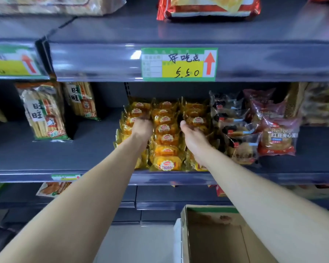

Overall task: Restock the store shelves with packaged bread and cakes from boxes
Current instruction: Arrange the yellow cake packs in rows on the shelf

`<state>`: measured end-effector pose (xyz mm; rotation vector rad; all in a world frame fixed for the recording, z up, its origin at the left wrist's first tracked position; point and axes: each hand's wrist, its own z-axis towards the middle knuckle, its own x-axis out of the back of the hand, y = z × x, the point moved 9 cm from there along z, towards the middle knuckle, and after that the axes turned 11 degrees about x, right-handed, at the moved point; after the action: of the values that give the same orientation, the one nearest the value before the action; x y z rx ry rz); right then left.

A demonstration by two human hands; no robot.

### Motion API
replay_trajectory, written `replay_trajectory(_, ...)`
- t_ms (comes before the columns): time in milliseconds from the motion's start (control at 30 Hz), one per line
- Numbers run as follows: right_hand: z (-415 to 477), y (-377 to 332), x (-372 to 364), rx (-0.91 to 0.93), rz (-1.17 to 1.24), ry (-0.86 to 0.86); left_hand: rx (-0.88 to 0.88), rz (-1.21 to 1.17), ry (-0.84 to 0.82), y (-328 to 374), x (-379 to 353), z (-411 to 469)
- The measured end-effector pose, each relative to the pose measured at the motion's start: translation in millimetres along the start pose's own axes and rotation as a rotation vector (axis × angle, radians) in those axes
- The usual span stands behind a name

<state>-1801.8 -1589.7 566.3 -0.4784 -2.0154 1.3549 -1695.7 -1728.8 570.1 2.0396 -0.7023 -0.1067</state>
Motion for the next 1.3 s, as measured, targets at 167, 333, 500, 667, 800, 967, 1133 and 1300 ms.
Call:
replay_trajectory(167, 30.9, 14.3, -3.5, -0.064, 0.098, -0.006, 0.050, 0.194, -0.058, 4.7, -17.6, 18.5)
replay_trajectory(333, 49.0, 40.9, 0.2, -0.024, 0.128, 0.029, 0.021, 0.200, -0.107, 4.6, -26.7, 29.7)
replay_trajectory(500, 43.1, 29.3, 12.2, 0.025, 0.168, 0.085, 0.021, 0.115, -0.050, 3.9, -14.3, 34.6)
replay_trajectory(667, 27.5, 26.0, 38.6, 0.036, 0.177, 0.164, -0.024, 0.088, -0.098, 7.8, -17.9, 14.9)
replay_trajectory(800, -3.4, 20.0, 68.7, 0.058, 0.155, 0.268, -0.036, 0.055, -0.077, -1.8, -18.5, -6.9)
replay_trajectory(967, -33.4, 38.3, 98.0, -0.032, 0.100, 0.403, 0.007, -0.003, -0.214, -23.3, -46.9, -28.9)
replay_trajectory(1133, -49.2, 50.0, 92.1, -0.152, 0.026, 0.373, 0.006, 0.060, -0.290, -33.9, -79.5, -35.9)
replay_trajectory(1300, -44.1, 35.3, 100.9, -0.099, -0.021, 0.359, -0.088, 0.151, -0.175, -14.5, -79.2, -25.9)
